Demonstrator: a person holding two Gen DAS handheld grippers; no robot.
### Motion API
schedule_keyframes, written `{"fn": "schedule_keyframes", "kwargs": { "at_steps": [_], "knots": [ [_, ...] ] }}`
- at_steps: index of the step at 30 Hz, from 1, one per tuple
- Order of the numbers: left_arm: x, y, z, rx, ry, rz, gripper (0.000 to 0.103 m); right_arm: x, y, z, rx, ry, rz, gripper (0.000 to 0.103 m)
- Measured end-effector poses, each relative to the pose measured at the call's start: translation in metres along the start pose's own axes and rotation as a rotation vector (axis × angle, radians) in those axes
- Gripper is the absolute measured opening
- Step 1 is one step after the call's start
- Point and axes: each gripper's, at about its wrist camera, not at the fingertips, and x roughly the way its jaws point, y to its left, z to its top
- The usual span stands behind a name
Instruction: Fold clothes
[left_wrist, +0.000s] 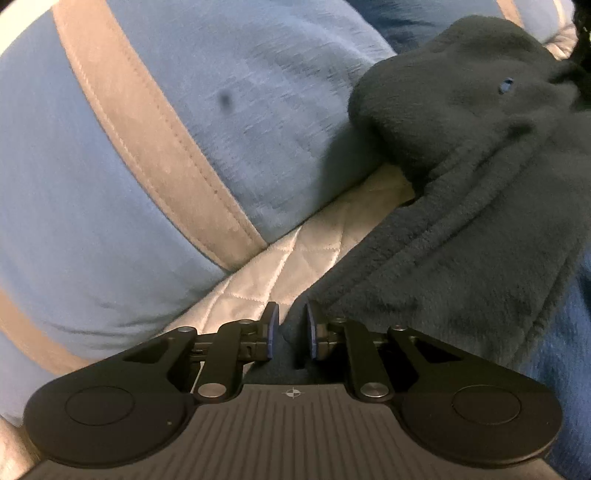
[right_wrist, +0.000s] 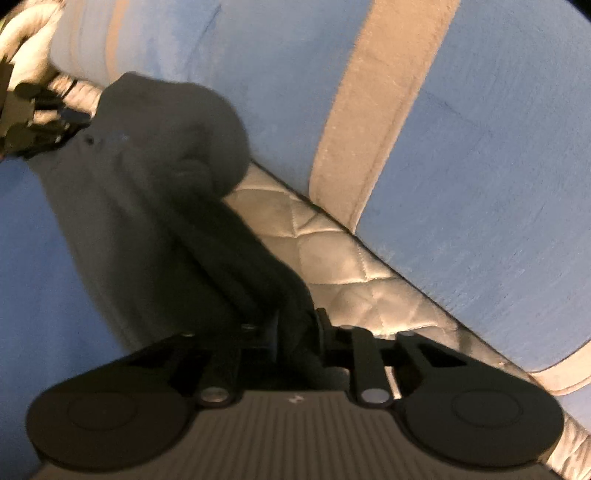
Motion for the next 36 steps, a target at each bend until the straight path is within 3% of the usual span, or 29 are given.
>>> {"fn": "schedule_keyframes", "kwargs": {
  "at_steps": [6,12,16,29,30,31,34,35,36],
  "knots": [
    [0.0,-0.005,0.008,0.098,-0.031,0.077,0.016,-0.005,0.007,0.003,-0.023,-0.026,-0.188,0.016],
    [0.012,-0.015,0.015,0.223,-0.036,0.132,0.01,-0.007,0.016,0.005,-0.104,-0.049,-0.303,0.015],
    [0.02,-0.015,0.022,0.199,-0.028,0.144,0.01,-0.01,0.019,0.009,-0.117,-0.065,-0.36,0.015],
    [0.036,-0.021,0.041,0.166,0.006,0.152,0.012,-0.005,0.017,0.016,-0.11,-0.066,-0.397,0.016],
    [0.036,-0.023,0.041,0.186,0.0,0.158,0.012,-0.007,0.018,0.016,-0.108,-0.063,-0.401,0.018],
    [0.036,-0.024,0.04,0.207,-0.005,0.164,0.013,-0.008,0.019,0.017,-0.106,-0.06,-0.405,0.04],
    [0.022,-0.023,0.043,0.198,-0.02,0.207,0.037,-0.02,0.021,0.019,-0.088,-0.063,-0.42,0.082],
    [0.015,-0.021,0.043,0.178,-0.032,0.217,0.047,-0.026,0.021,0.019,-0.076,-0.07,-0.419,0.092],
    [0.006,-0.016,0.044,0.142,-0.043,0.216,0.05,-0.033,0.021,0.019,-0.065,-0.076,-0.419,0.095]
  ]
}}
